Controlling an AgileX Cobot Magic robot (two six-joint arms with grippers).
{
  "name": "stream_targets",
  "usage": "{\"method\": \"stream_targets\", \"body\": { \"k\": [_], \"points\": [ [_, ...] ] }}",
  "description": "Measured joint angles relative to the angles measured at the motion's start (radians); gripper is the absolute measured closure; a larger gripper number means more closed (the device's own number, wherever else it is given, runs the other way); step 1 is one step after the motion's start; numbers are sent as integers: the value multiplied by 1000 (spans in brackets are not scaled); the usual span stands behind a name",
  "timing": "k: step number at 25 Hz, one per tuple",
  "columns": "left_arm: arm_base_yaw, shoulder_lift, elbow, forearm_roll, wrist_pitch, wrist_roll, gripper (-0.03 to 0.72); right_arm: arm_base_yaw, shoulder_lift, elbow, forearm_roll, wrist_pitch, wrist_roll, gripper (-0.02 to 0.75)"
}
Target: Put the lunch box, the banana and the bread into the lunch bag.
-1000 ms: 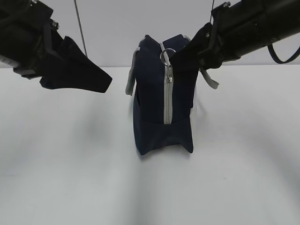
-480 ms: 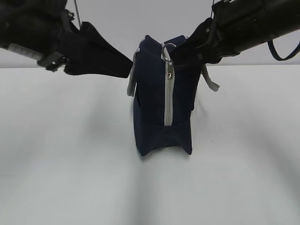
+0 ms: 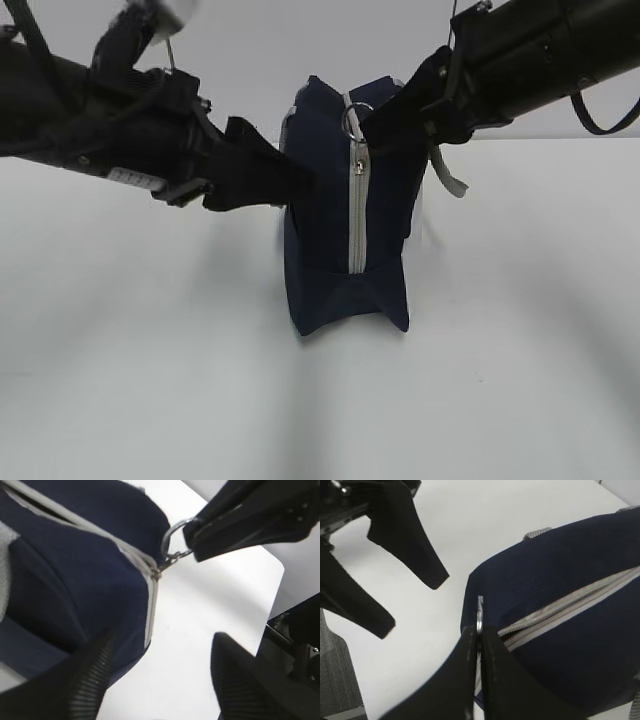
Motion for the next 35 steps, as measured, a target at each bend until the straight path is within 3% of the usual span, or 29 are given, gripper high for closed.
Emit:
{"method": "stream_targets", "body": {
  "k": [6,16,27,31,35],
  "points": [
    [0,57,16,-118,-22,135,252,0,0,0,0,22,2,754],
    [0,148,16,-176,-46,266,252,0,0,0,0,54,8,754],
    [1,163,16,-220,-95,310,267,0,0,0,-2,56,12,754],
    [1,176,16,-227,-94,313,376,0,0,0,-2,56,12,754],
    [1,176,16,-231,-68,313,622,0,0,0,-3,56,12,754]
  ]
}}
